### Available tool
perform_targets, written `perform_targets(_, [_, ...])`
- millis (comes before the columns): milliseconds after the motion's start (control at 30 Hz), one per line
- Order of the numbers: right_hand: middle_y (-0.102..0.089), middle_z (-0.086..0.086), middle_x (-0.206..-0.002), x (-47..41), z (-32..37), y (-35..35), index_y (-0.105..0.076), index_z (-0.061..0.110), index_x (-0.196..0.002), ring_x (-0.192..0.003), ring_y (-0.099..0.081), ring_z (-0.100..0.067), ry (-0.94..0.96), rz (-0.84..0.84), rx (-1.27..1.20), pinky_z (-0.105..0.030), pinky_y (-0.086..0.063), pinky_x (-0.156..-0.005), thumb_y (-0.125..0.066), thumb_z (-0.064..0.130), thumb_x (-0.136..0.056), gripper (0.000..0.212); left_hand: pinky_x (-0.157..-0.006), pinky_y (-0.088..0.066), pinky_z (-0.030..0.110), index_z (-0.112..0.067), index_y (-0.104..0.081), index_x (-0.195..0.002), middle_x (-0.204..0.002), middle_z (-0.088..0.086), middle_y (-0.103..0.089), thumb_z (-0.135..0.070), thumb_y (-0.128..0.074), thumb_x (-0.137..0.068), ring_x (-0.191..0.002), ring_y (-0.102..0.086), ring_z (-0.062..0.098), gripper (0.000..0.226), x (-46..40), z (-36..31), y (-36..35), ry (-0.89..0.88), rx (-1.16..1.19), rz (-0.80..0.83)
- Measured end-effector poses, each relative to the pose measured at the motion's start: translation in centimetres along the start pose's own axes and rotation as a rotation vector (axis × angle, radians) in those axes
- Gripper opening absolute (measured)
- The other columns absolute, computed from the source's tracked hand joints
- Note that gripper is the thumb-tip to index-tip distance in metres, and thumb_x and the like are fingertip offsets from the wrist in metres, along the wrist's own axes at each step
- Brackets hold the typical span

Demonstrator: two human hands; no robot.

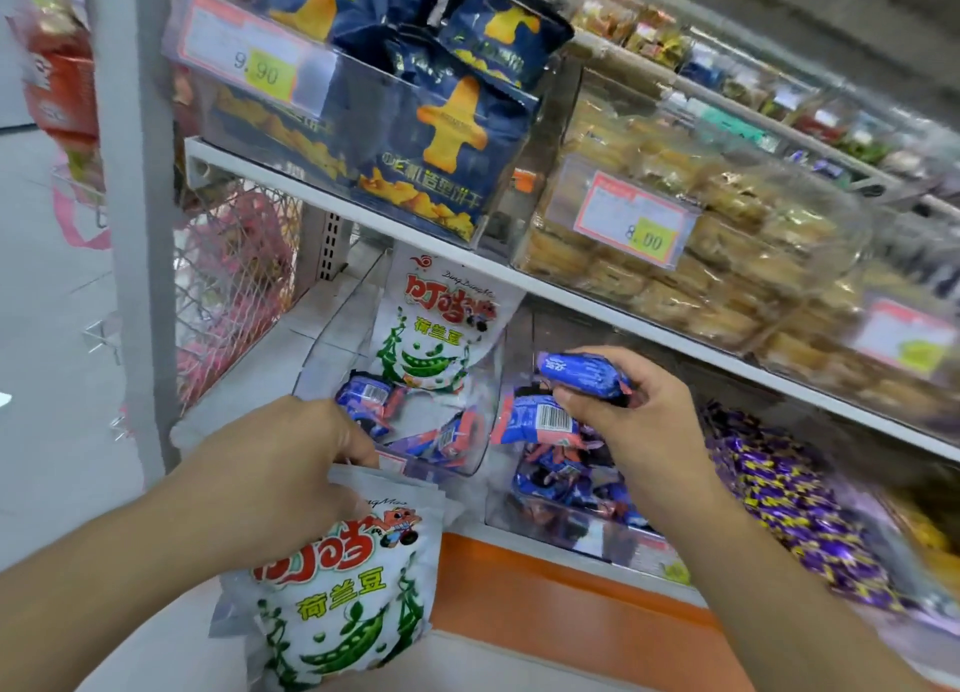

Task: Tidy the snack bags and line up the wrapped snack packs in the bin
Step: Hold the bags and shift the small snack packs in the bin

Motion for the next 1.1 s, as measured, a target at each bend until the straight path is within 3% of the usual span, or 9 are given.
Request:
perform_targets(200, [-0.073,0.012,-0.116,0.6,-4.7,4.6,-0.067,0.043,-0.127,-0.076,-0.068,-0.005,-0.158,-0.044,0.353,-0.017,-0.054,-0.061,-0.083,0.018,-0.087,0.049,-0.068,-0.059,0.027,-0.058,-0.068,-0.069,-0.067,-0.017,-0.071,-0.049,-0.084,-0.076,-0.065,-0.066,-0.001,0.021,0.3,-1.5,-0.3,0.0,-0.001,0.005])
perform_targets(300, [-0.052,0.021,-0.132,0.7,-5.5,3.8,-0.044,0.054,-0.148,-0.111,-0.057,-0.001,-0.2,0.104,0.685,-0.018,-0.045,-0.089,-0.081,0.036,-0.088,0.073,-0.068,-0.058,0.026,-0.057,-0.064,-0.066,-0.07,-0.017,-0.07,-0.048,-0.085,-0.077,-0.068,-0.066,0.001,0.025,0.4,-1.5,-0.4,0.003,0.001,-0.001])
perform_targets(400, [-0.053,0.011,-0.138,0.7,-3.4,1.8,-0.048,0.043,-0.15,-0.131,-0.047,-0.006,-0.051,0.093,0.784,-0.019,-0.034,-0.103,-0.076,0.031,-0.092,0.065,-0.07,-0.058,0.027,-0.056,-0.07,-0.076,-0.073,-0.017,-0.069,-0.048,-0.085,-0.077,-0.071,-0.067,0.004,0.017,0.5,-1.3,-0.6,0.0,0.011,0.014])
perform_targets(533, [-0.059,0.019,-0.136,0.6,0.8,-2.9,-0.062,0.036,-0.137,-0.12,-0.048,0.009,0.256,0.173,0.758,0.0,-0.03,-0.104,-0.076,0.022,-0.093,0.049,-0.076,-0.06,0.031,-0.051,-0.077,-0.087,-0.081,-0.022,-0.069,-0.045,-0.085,-0.079,-0.078,-0.067,0.002,0.013,0.6,-0.7,-0.3,-0.017,0.002,0.017])
perform_targets(633, [-0.061,0.017,-0.139,-0.4,2.3,-8.1,-0.063,0.034,-0.137,-0.126,-0.052,0.002,0.331,0.357,0.725,-0.015,-0.038,-0.11,-0.077,0.024,-0.093,0.047,-0.075,-0.06,0.03,-0.051,-0.071,-0.076,-0.075,-0.024,-0.064,-0.044,-0.084,-0.079,-0.076,-0.064,0.002,0.015,0.7,0.1,0.2,-0.008,-0.007,0.033])
perform_targets(767, [-0.057,0.011,-0.147,-3.4,0.5,-16.0,-0.059,0.038,-0.14,-0.134,-0.052,-0.011,0.238,0.591,0.757,-0.035,-0.049,-0.108,-0.079,0.026,-0.091,0.054,-0.077,-0.061,0.031,-0.049,-0.075,-0.084,-0.085,-0.019,-0.074,-0.04,-0.082,-0.08,-0.081,-0.067,0.001,0.012,0.7,1.5,0.8,0.018,-0.045,0.045])
perform_targets(900, [-0.048,0.008,-0.158,-5.9,-3.8,-21.3,-0.054,0.042,-0.145,-0.135,-0.053,-0.017,0.045,0.763,0.831,-0.033,-0.048,-0.106,-0.089,0.037,-0.08,0.074,-0.085,-0.06,0.032,-0.056,-0.074,-0.1,-0.105,-0.013,-0.072,-0.043,-0.081,-0.08,-0.096,-0.069,0.01,0.025,0.4,2.7,1.0,0.031,-0.066,0.075])
perform_targets(1000, [-0.058,0.007,-0.147,-6.9,-6.4,-23.1,-0.063,0.038,-0.139,-0.131,-0.056,-0.017,0.04,0.826,0.897,-0.031,-0.046,-0.108,-0.091,0.044,-0.073,0.072,-0.086,-0.051,0.022,-0.052,-0.072,-0.115,-0.119,-0.011,-0.065,-0.041,-0.077,-0.088,-0.112,-0.065,0.014,0.03,-0.2,3.0,1.0,0.012,-0.125,0.123])
perform_targets(1100, [-0.057,0.005,-0.121,-7.6,-7.7,-24.0,-0.068,0.042,-0.131,-0.108,-0.056,-0.014,0.103,0.825,0.968,-0.031,-0.048,-0.092,-0.09,0.051,-0.068,0.067,-0.072,-0.037,0.019,-0.053,-0.07,-0.119,-0.104,-0.009,-0.054,-0.035,-0.072,-0.093,-0.119,-0.061,0.016,0.032,-1.0,2.8,0.9,0.011,-0.166,0.179])
Point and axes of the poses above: each hand's wrist, its own x-axis away from the middle knuckle, its own y-axis out of the back of the hand, z = x × y, the point moved 6 cm from there along -x, towards the middle knuckle
